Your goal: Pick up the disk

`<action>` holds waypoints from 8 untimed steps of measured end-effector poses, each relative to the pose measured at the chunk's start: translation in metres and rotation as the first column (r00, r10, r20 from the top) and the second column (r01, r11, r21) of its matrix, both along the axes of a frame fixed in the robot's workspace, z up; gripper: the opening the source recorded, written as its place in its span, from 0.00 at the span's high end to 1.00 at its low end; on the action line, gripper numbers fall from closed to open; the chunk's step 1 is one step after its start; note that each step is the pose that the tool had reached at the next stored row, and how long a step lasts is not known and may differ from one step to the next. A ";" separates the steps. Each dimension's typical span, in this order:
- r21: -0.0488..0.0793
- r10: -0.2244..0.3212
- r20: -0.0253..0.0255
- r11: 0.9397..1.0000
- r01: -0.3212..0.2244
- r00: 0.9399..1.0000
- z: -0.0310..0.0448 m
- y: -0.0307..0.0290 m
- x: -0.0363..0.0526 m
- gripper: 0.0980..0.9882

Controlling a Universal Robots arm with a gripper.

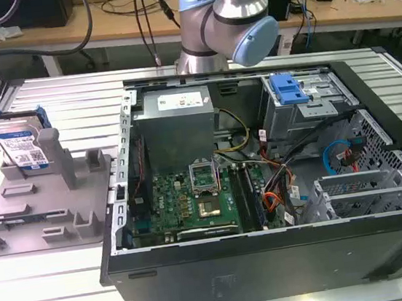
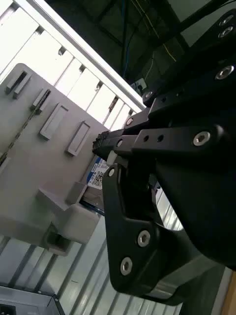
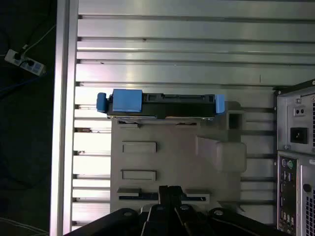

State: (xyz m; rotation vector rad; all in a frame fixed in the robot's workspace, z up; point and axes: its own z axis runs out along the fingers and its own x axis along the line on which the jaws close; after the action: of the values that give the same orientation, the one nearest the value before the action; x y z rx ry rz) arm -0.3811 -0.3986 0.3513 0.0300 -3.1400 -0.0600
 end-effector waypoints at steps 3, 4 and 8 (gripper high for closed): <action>0.000 0.000 0.000 1.000 0.000 1.000 0.0000 0.0000 0.0000 0.99; 0.000 0.000 0.000 1.000 0.000 1.000 0.0000 0.0000 0.0000 0.99; 0.000 0.002 0.000 1.000 -0.002 1.000 0.0000 0.0000 0.0000 0.99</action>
State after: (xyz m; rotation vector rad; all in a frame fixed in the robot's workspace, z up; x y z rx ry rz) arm -0.3811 -0.3986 0.3513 0.0335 -3.1399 -0.0599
